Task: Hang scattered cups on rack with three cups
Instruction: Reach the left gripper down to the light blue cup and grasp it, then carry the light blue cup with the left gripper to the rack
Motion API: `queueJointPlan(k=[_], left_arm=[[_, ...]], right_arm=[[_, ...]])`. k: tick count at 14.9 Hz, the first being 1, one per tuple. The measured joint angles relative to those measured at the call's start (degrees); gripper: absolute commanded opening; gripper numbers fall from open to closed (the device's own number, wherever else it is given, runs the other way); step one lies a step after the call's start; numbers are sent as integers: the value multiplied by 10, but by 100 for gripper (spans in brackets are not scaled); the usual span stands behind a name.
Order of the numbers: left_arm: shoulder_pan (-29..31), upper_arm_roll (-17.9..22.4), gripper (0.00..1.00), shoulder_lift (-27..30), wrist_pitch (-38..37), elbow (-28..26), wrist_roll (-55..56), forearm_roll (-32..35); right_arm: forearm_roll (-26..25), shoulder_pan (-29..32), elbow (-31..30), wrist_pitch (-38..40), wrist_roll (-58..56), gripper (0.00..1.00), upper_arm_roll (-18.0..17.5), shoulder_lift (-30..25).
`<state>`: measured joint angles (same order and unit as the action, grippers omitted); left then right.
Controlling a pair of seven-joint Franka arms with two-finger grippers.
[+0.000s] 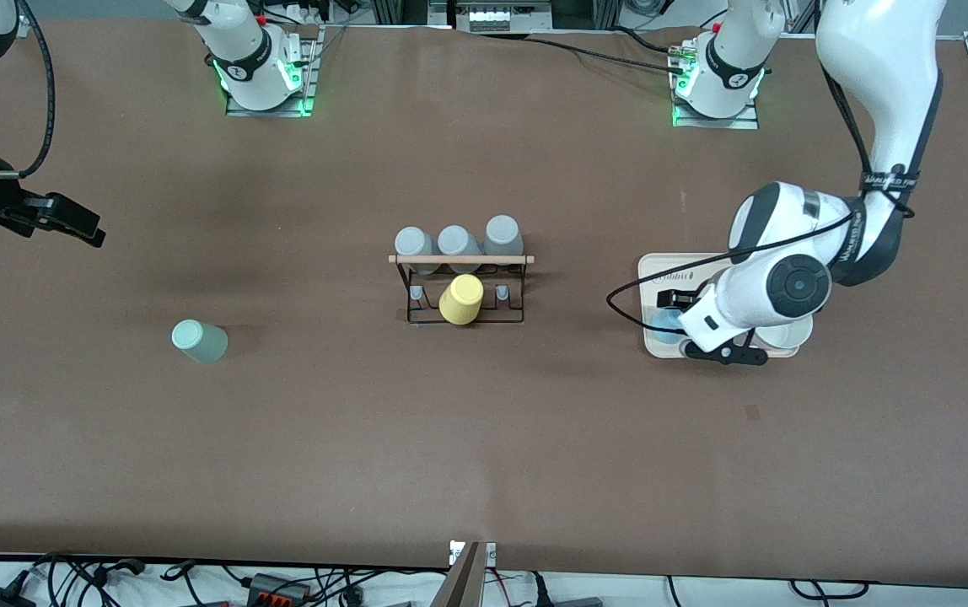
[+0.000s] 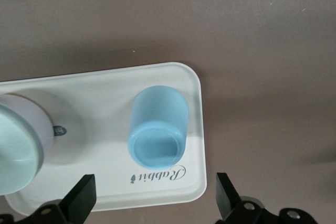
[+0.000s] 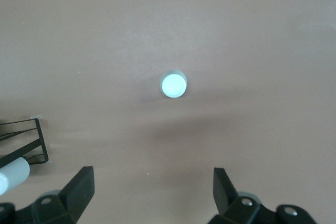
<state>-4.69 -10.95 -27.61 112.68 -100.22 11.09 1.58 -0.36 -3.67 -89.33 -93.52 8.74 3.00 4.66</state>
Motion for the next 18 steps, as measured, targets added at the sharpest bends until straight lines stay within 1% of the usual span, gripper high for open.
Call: queueJointPlan(k=[3, 7, 8, 9, 10, 11, 12, 13, 14, 16, 18], left_arm=[[0, 0, 100, -19, 41, -18, 0, 5], [1, 1, 100, -24, 75, -40, 0, 6], [0, 1, 92, -24, 80, -44, 0, 6], [1, 1, 78, -24, 90, -49, 0, 6], [2, 2, 69, -25, 104, -56, 0, 6], [2, 2, 49, -26, 115, -63, 0, 6], [2, 3, 26, -27, 122, -69, 0, 6], [3, 3, 12, -27, 124, -71, 0, 6], [3, 3, 7, -26, 125, -71, 0, 7], [3, 3, 1, -23, 125, -69, 0, 7], [1, 1, 1, -18, 117, -60, 0, 7]], right_arm=[[0, 0, 0, 0, 0, 100, 0, 0], [0, 0, 0, 0, 0, 100, 0, 0], [0, 0, 0, 0, 0, 100, 0, 0], [0, 0, 0, 0, 0, 100, 0, 0], [0, 0, 0, 0, 0, 100, 0, 0], [0, 0, 0, 0, 0, 100, 0, 0], [0, 0, 0, 0, 0, 100, 0, 0], [0, 0, 0, 0, 0, 100, 0, 0], [0, 0, 0, 0, 0, 100, 0, 0], [0, 0, 0, 0, 0, 100, 0, 0], [0, 0, 0, 0, 0, 100, 0, 0]])
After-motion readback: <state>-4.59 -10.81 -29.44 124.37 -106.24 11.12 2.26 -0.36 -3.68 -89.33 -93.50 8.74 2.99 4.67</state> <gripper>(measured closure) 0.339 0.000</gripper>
